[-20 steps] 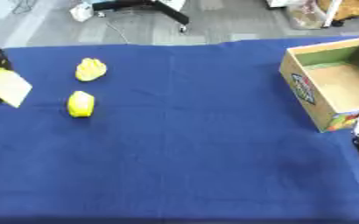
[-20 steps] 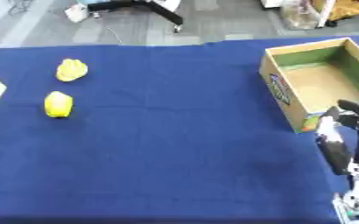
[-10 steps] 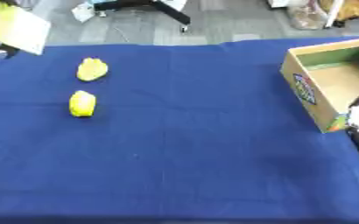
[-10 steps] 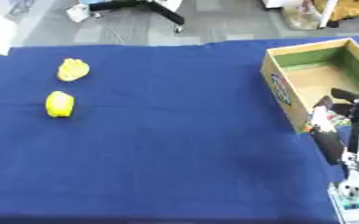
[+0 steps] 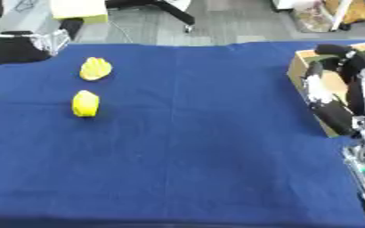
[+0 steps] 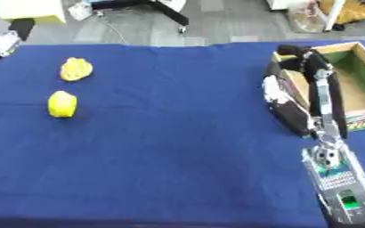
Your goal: Pick up the objects with one hand, pass them to the other hand, and then place them into the box on the other side of the table.
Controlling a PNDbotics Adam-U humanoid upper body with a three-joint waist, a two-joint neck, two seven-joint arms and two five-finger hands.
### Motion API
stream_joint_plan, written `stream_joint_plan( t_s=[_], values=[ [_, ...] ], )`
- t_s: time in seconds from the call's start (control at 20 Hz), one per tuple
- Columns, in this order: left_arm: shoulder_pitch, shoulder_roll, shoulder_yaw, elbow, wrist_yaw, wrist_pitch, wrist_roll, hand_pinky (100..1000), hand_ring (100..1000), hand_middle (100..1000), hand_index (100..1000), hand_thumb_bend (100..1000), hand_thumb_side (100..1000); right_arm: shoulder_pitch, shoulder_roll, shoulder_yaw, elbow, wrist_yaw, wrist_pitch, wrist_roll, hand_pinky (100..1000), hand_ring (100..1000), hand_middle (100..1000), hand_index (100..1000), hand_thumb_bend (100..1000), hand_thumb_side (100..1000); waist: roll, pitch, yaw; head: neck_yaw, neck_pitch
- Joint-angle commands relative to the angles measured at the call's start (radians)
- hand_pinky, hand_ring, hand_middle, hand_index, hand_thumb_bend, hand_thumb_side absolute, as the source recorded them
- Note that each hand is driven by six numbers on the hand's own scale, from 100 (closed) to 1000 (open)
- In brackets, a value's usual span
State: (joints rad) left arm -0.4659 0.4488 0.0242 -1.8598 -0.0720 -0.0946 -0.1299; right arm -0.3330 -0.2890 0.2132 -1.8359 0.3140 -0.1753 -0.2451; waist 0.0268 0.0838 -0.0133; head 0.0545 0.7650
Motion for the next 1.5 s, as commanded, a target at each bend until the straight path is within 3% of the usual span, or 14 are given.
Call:
stream_joint_plan(
  t_s=[0.05,0.1,0.15,0.35,0.65,0.7,1.15,1.5],
  values=[
    [-0.001,-0.061,-0.001,-0.012,0.112,0.018,-0.008,692,626,527,612,363,100,-0.051,-0.034,0.036,-0.053,0.019,-0.009,0.064,730,639,688,764,100,393,-0.014,-0.022,0.002,0.0,0.005],
    [0.004,-0.079,-0.001,-0.008,0.135,0.023,-0.008,687,624,526,611,406,100,-0.064,-0.038,0.044,-0.061,0.023,-0.01,0.08,733,645,692,769,100,391,-0.014,-0.022,0.002,-0.001,0.005],
    [0.012,-0.101,-0.004,-0.002,0.162,0.03,-0.008,686,623,526,611,364,100,-0.082,-0.045,0.055,-0.07,0.029,-0.013,0.099,733,645,692,770,100,384,-0.015,-0.022,0.003,-0.001,0.005],
    [0.044,-0.164,-0.022,0.024,0.261,0.046,-0.028,679,619,524,610,372,100,-0.148,-0.075,0.095,-0.103,0.062,-0.03,0.175,744,664,701,786,104,367,-0.019,-0.021,0.008,-0.002,0.005],
    [0.085,-0.205,-0.058,0.059,0.417,0.061,-0.092,679,620,525,612,385,100,-0.231,-0.129,0.148,-0.139,0.1,-0.066,0.288,756,685,715,807,188,365,-0.025,-0.019,0.013,-0.001,0.005],
    [0.09,-0.206,-0.063,0.064,0.439,0.062,-0.105,679,621,526,613,388,100,-0.24,-0.136,0.155,-0.143,0.1,-0.071,0.304,757,688,715,813,238,368,-0.026,-0.019,0.013,0.0,0.005],
    [0.146,-0.18,-0.116,0.112,0.556,0.094,-0.185,679,627,529,617,424,100,-0.337,-0.207,0.206,-0.164,0.123,-0.161,0.448,761,697,736,865,322,372,-0.031,-0.017,0.016,-0.007,0.005],
    [0.151,-0.142,-0.162,0.126,0.619,0.12,-0.217,680,629,532,621,443,100,-0.401,-0.207,0.234,-0.164,0.189,-0.254,0.48,769,699,743,889,364,360,-0.032,-0.014,0.016,-0.001,0.005]
  ],
)
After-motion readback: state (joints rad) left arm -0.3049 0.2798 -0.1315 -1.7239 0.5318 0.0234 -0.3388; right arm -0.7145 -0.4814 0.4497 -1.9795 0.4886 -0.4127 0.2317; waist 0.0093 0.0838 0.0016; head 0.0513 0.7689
